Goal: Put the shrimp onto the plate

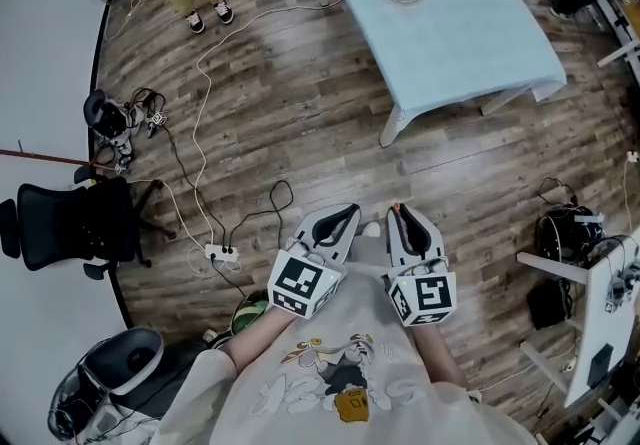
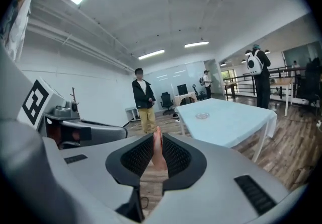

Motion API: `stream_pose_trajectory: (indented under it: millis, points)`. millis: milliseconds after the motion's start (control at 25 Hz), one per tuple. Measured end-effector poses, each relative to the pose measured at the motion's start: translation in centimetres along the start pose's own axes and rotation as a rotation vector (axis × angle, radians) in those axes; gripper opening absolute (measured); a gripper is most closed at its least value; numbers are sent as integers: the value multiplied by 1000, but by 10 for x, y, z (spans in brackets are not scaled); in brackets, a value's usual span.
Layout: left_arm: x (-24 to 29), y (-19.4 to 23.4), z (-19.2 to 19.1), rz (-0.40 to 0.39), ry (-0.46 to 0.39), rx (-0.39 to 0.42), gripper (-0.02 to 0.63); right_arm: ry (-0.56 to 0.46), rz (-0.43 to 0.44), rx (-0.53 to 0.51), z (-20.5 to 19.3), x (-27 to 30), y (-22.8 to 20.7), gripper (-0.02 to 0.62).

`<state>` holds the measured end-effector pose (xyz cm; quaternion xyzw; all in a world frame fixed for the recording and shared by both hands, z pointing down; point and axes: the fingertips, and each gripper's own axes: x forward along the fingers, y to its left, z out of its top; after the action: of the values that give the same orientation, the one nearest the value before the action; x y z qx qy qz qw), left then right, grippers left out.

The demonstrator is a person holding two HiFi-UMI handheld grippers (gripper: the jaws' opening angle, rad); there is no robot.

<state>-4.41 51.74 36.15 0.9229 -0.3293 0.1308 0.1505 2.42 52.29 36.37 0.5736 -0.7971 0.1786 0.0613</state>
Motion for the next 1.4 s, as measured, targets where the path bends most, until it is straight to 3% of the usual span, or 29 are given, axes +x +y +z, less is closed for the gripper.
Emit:
stream_pose_trajectory:
  millis: [400, 520, 760, 1040, 1400]
  points:
    - [51, -26, -9, -70, 69, 61, 8, -17, 33, 66, 1, 14, -30, 74]
    - [66, -11, -7, -63, 70, 35, 8, 6, 39, 61, 2, 29, -37, 74]
    - [85, 59, 8, -34, 55, -12, 8, 63, 23, 35, 10, 93, -40, 74]
    - [80, 175, 36, 10, 25, -61, 8, 59, 15, 33, 47, 192, -6, 74]
    - [68, 280, 72, -19, -21, -20, 8, 24, -28, 27, 78, 288, 33, 74]
